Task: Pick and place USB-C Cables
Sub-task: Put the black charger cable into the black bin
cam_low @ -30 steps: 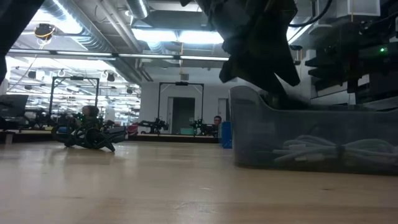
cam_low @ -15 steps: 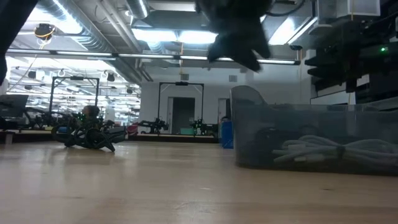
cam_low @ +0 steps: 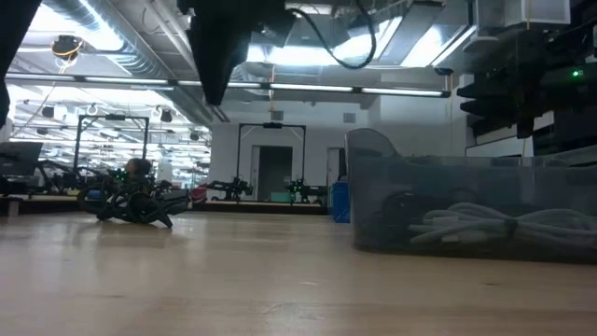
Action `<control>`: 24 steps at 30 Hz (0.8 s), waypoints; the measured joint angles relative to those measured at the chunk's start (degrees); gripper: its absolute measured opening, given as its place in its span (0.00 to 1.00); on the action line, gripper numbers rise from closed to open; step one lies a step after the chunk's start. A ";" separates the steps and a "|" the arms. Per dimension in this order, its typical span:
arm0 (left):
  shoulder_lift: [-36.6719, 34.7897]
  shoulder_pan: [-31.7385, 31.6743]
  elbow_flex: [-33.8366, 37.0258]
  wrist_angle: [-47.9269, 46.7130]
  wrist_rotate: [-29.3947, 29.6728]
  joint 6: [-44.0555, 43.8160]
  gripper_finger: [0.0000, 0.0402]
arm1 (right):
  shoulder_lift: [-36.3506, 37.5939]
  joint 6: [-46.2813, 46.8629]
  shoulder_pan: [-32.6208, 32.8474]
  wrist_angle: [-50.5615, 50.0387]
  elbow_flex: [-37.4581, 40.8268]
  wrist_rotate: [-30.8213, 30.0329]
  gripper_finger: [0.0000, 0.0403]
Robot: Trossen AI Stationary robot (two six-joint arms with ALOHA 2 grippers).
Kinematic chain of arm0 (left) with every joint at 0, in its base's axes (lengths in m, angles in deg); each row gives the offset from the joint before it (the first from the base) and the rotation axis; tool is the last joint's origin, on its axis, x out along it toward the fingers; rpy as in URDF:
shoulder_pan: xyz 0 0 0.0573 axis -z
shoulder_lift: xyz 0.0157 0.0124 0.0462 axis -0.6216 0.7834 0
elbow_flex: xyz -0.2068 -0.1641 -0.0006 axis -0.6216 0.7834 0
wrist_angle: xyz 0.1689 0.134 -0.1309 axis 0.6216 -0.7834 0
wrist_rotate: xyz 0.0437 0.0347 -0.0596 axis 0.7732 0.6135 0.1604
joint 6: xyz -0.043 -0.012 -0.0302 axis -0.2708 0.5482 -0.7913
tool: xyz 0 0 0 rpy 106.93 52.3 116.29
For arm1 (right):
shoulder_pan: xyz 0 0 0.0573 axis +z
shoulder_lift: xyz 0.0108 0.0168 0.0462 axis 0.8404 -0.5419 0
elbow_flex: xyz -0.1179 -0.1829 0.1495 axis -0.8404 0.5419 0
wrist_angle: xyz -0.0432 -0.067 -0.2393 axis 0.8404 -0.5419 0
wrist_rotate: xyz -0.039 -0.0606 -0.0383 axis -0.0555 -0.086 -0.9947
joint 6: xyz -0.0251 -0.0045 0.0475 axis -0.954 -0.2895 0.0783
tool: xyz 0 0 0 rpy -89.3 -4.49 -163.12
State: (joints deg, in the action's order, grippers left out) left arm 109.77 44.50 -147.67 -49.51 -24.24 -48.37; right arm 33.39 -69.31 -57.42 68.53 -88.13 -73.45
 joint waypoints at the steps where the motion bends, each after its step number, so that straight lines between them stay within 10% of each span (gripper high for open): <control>1: 0.03 0.10 0.46 -0.03 -0.06 0.03 0.35 | -0.01 -0.01 0.00 -0.02 0.00 0.00 0.44; 13: -3.20 0.68 17.25 -0.45 -10.15 2.04 0.35 | -0.03 -0.08 0.00 -0.02 0.00 0.44 0.44; 24: -29.01 0.28 39.51 4.93 -3.62 -11.85 0.35 | -0.03 0.22 0.00 0.00 0.00 0.46 0.44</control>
State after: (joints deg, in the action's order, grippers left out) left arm 80.76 44.78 -108.16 -44.58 -27.86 -60.22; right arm 33.36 -69.09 -57.42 68.53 -88.13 -73.00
